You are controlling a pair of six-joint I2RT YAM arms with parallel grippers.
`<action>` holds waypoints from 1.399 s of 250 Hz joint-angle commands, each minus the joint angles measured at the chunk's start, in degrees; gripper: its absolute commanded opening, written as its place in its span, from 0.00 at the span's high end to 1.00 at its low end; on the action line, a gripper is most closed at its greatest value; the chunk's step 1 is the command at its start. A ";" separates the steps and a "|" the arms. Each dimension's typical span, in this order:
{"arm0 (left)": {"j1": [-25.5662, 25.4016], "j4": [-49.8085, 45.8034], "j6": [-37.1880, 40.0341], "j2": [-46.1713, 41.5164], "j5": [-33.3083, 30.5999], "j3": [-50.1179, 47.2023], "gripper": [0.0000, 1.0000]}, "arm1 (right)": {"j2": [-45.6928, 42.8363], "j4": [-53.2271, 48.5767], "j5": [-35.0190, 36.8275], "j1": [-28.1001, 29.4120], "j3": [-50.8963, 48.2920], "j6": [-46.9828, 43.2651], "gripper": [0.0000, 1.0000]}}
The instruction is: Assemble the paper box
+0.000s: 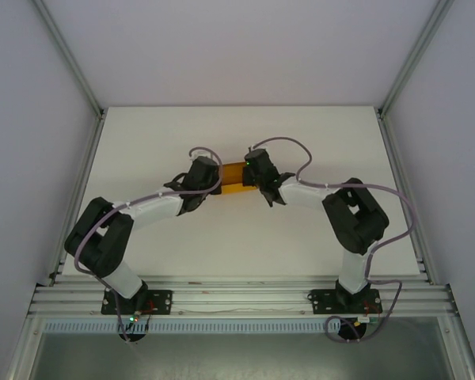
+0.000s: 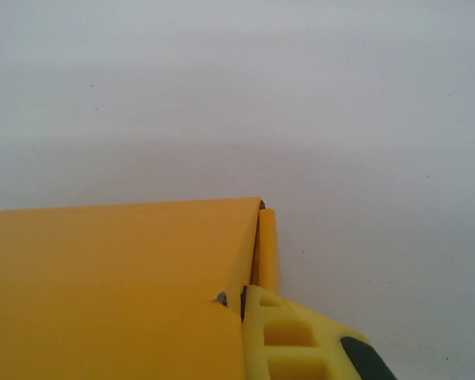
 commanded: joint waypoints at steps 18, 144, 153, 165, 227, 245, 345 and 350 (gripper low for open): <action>-0.26 -4.13 0.84 -6.44 3.12 -2.84 0.35 | -0.96 -1.99 1.63 0.95 -3.77 -2.00 1.00; 8.08 -20.41 -7.87 -14.78 -0.27 7.91 0.00 | -1.69 1.79 3.83 2.65 -6.93 -5.13 0.99; 9.76 -20.09 -8.05 -12.66 2.57 9.14 0.00 | -1.69 2.18 3.75 2.76 -7.04 -4.82 0.99; 11.11 -18.98 -7.85 -9.77 5.31 10.48 0.00 | -1.78 3.34 3.84 3.07 -7.55 -5.03 0.97; 12.16 -14.91 -6.67 3.56 18.69 17.66 0.15 | -1.99 2.53 6.87 4.46 -7.06 -5.55 0.92; 12.19 -14.37 -7.21 6.00 20.33 18.08 0.22 | -2.39 2.01 6.85 4.42 -6.81 -5.22 0.91; 12.18 -5.65 -9.52 8.39 26.88 6.90 0.45 | -4.44 -2.24 4.89 4.94 -6.73 -4.46 0.79; 12.15 -4.92 -9.63 8.38 27.64 6.49 0.46 | -4.94 -2.72 4.53 4.99 -6.81 -4.46 0.77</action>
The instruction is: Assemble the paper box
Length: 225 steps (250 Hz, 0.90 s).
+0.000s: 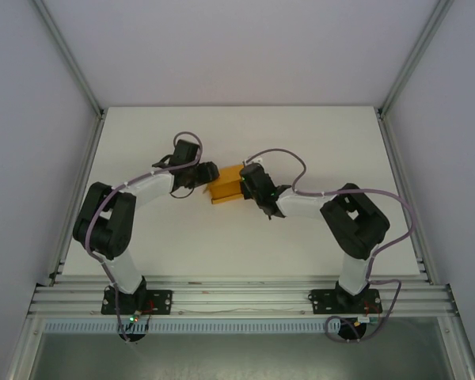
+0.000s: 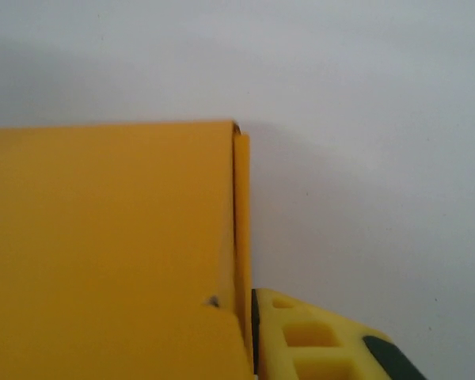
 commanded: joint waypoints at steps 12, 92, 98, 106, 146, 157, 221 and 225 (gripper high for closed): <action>-0.15 5.90 -1.72 0.41 5.40 -3.83 0.46 | -4.29 -5.19 -1.53 0.49 -1.14 0.70 0.73; -0.24 8.26 -1.21 2.53 7.08 -6.47 0.53 | -16.33 -16.13 0.93 0.48 -7.96 1.91 0.33; -0.31 8.60 -1.32 2.79 7.28 -6.47 0.53 | -17.32 -17.27 1.30 0.55 -8.36 1.95 0.32; -0.37 8.76 -1.24 3.14 7.21 -6.54 0.53 | -18.60 -18.80 1.47 0.51 -8.89 2.19 0.29; -0.38 7.95 0.37 4.59 5.25 -6.65 0.55 | -23.81 -22.67 2.15 0.24 -10.26 2.73 0.16; -0.33 7.73 0.65 5.01 5.01 -6.65 0.56 | -24.96 -22.27 2.73 -0.16 -10.69 3.45 0.13; 0.13 13.98 3.26 6.11 8.61 -9.98 0.66 | -26.46 -16.54 -15.98 -9.86 -10.39 9.28 0.00; 0.33 14.94 3.15 6.04 9.13 -10.42 0.67 | -26.10 -16.35 -16.99 -10.31 -10.07 9.32 0.00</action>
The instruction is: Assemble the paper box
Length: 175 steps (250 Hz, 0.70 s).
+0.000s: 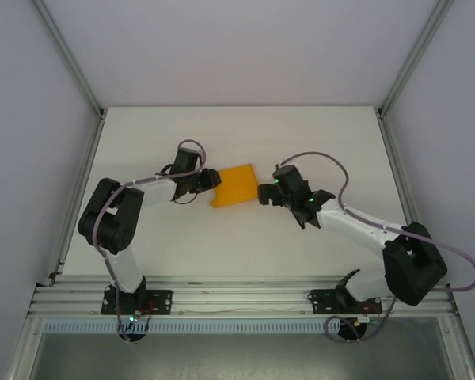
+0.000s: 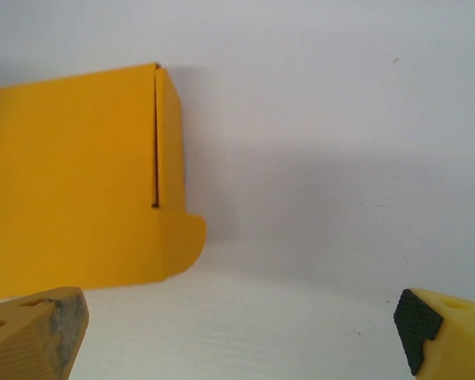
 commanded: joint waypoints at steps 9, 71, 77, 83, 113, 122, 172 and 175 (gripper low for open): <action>0.64 3.16 2.06 2.51 4.12 -5.44 0.70 | 1.03 2.59 -11.45 -4.02 1.38 4.34 0.00; 3.61 11.83 -0.42 1.90 10.14 -9.87 0.80 | 10.56 6.82 -30.04 -10.21 7.42 15.07 0.00; 3.89 12.65 -0.79 1.82 10.54 -10.42 0.81 | 11.50 7.76 -31.53 -10.60 7.54 15.56 0.00; 4.27 13.73 -1.24 1.82 11.00 -10.92 0.82 | 12.37 8.34 -32.97 -10.88 7.82 15.82 0.00; 5.34 18.48 -3.36 2.50 14.01 -12.89 0.86 | 16.80 7.19 -38.16 -11.26 11.03 15.53 0.00; 5.56 19.95 -4.22 2.73 14.55 -13.44 0.87 | 18.04 6.16 -38.78 -11.33 12.01 15.85 0.00; 7.22 27.10 -7.83 3.52 16.96 -16.04 0.90 | 23.07 7.98 -45.41 -11.39 13.18 19.25 0.00; 7.26 26.73 -7.64 3.42 16.82 -16.00 0.90 | 23.34 8.64 -45.99 -11.44 13.16 19.68 0.00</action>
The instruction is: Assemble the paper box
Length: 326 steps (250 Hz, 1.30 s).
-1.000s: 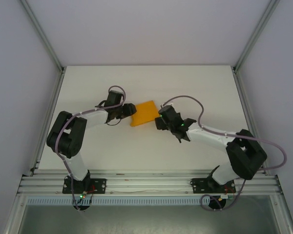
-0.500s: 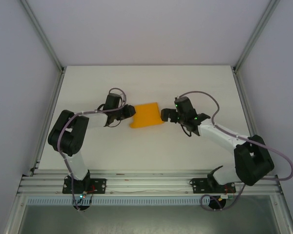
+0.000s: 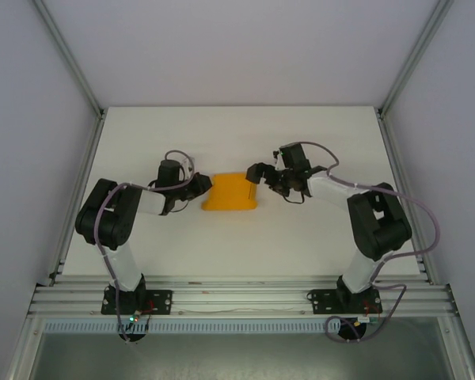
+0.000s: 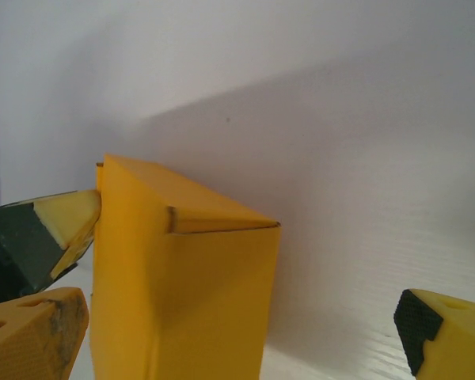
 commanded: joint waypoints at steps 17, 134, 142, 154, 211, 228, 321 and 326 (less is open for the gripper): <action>0.41 -1.34 -0.90 1.81 0.85 -2.22 0.90 | 3.95 7.37 -11.19 -0.01 0.45 7.33 0.02; -1.14 -4.90 8.07 -8.13 -0.16 -0.34 0.31 | 4.44 12.29 -14.48 1.92 2.26 14.19 0.51; -1.89 -5.78 10.60 -10.26 -0.99 -0.01 0.10 | 3.40 10.18 -13.57 1.78 2.19 13.75 0.51; -3.37 -8.33 16.05 -13.49 -2.90 0.84 0.00 | 1.75 6.52 -11.99 1.38 2.42 13.69 0.51; -16.68 -22.89 47.46 -25.34 -18.10 4.45 0.00 | 0.56 -14.06 -12.60 -2.61 7.60 19.37 0.52; -20.44 -27.56 57.35 -27.51 -18.63 4.64 0.00 | 0.47 -19.76 -15.47 -3.93 9.66 22.06 0.52; -26.42 -44.86 71.13 -29.88 -25.07 8.19 0.00 | -1.38 -25.77 -29.98 -6.85 11.41 32.98 0.60; -26.53 -45.60 71.55 -29.45 -25.89 8.46 0.00 | -1.21 -25.68 -30.84 -6.86 11.42 33.33 0.60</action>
